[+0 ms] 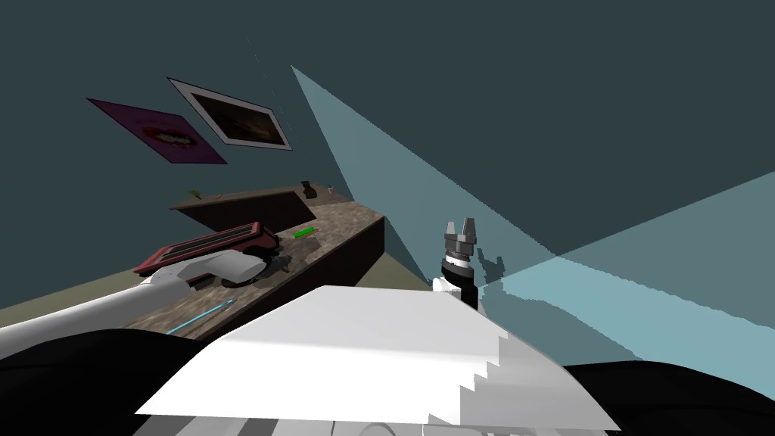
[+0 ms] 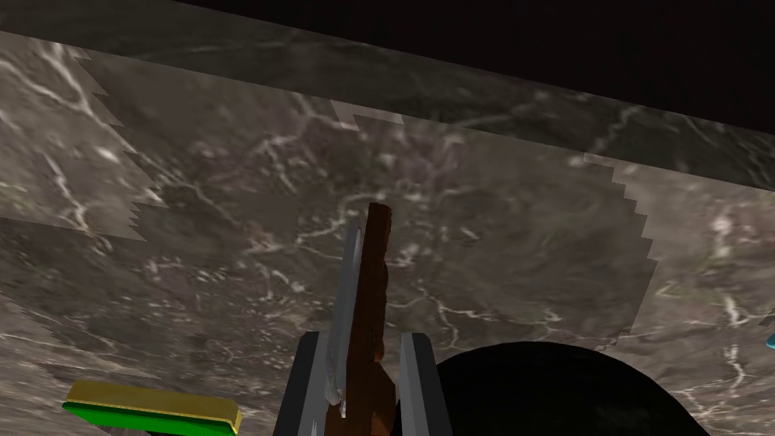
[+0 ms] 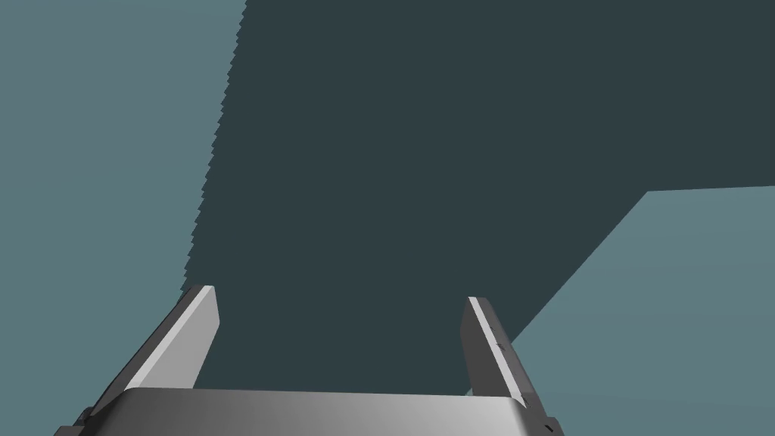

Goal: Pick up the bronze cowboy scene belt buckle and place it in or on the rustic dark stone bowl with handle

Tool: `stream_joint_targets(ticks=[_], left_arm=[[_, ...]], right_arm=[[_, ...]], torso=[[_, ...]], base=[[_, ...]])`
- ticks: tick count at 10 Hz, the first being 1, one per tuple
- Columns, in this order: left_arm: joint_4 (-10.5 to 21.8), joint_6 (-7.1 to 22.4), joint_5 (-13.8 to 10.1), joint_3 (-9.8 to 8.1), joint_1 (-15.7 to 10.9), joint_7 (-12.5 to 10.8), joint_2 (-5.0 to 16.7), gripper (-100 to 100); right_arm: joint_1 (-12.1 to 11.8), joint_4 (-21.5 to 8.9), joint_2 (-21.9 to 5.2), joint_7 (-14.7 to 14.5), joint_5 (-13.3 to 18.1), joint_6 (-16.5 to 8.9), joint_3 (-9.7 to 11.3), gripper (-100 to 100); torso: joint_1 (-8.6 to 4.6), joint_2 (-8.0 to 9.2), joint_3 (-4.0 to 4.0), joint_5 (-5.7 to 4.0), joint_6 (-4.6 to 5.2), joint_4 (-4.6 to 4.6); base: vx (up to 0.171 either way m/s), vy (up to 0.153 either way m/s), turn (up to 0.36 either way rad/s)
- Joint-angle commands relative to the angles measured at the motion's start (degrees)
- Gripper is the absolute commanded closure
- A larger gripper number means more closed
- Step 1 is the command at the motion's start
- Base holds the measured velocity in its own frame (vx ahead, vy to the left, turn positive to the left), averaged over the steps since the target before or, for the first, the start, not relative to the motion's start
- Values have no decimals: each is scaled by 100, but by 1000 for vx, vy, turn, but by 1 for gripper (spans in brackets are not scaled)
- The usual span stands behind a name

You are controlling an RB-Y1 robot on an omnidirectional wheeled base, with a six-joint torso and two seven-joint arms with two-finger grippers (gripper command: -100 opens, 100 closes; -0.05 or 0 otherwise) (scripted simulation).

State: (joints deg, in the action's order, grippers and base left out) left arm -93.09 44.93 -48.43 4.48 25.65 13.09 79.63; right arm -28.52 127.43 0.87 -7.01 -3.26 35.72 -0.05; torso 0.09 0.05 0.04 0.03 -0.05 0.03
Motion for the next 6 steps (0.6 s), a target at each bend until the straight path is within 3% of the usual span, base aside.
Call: stream_joint_targets(ticks=[1, 3, 6], left_arm=[[-277, 56, 118, -27, 64, -94, 31, 100], [-584, 143, 212, -37, 83, -159, 88, 100], [-892, 229, 306, -46, 102, -225, 145, 100]], right_arm=[[0, 0, 0, 0, 0, 0, 0, 0], [-2, 0, 0, 0, 0, 0, -1, 0], [-1, 0, 0, 0, 0, 0, 0, 0]], torso=[[0, 0, 0, 0, 0, 0], [5, -22, -12, 1, -8, -5], [4, -28, -16, 1, 6, -5]], base=[[52, 18, 327], [102, 12, 262], [66, 15, 104]])
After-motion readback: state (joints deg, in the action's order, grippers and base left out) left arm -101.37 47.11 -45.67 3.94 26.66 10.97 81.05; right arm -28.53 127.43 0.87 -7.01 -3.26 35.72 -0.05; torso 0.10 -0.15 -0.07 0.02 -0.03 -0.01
